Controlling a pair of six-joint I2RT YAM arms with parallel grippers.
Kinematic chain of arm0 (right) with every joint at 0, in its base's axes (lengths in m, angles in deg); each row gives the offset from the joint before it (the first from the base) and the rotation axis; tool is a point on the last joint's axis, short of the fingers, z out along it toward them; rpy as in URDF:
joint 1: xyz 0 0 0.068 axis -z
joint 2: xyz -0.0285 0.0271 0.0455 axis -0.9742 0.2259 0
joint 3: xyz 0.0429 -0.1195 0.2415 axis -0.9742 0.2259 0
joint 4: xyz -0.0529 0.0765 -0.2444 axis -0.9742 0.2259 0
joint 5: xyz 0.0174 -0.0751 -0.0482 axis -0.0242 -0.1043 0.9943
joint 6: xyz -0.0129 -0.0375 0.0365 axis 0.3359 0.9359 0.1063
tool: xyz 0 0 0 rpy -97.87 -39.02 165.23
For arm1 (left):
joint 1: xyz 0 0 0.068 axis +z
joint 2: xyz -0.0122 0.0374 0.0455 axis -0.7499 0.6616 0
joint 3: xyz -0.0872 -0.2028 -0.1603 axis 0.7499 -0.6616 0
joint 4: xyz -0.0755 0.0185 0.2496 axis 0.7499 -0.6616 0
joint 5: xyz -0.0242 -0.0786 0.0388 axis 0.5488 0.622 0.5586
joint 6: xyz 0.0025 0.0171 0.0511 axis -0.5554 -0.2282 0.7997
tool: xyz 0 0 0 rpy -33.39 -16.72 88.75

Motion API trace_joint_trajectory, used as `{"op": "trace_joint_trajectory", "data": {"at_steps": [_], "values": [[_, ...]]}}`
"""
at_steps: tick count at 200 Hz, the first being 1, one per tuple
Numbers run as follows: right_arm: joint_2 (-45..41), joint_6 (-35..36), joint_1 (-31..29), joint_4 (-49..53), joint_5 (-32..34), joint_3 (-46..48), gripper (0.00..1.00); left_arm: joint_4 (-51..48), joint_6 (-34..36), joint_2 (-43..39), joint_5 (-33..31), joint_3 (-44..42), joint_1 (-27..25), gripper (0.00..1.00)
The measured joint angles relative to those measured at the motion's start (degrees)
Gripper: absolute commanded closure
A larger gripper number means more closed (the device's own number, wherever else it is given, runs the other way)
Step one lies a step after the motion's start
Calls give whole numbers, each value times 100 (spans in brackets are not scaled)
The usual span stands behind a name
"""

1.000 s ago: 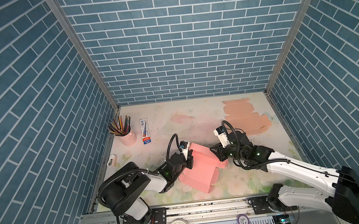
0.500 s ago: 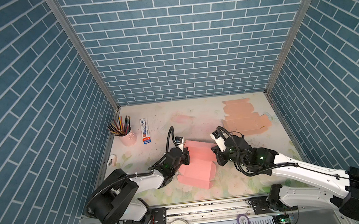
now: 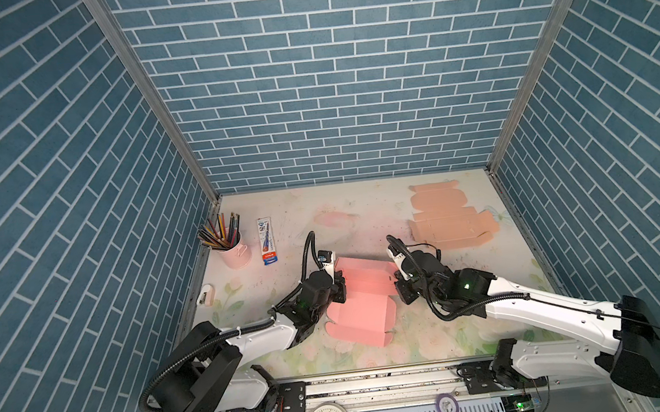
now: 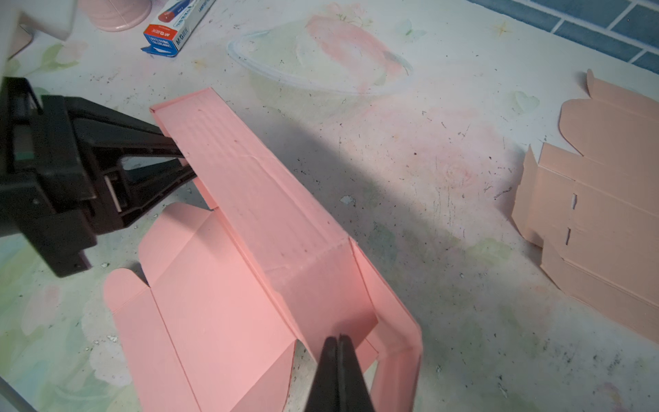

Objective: Fold the paper box

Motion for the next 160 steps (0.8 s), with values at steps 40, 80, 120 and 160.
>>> {"op": "trace_joint_trajectory", "data": {"at_steps": [40,80,120,160], "values": [[260,11,-55,-243,-146,0,100,24,48,-245,125,-92,0,95],[260,63,-70,-782,-350,0,100,166,46,-437,225,-260,4,95],[258,114,-74,-1008,-459,7,100,181,7,-549,326,-280,46,95],[-278,221,-107,-1528,-619,557,100,166,-212,-597,667,-280,385,95]]}}
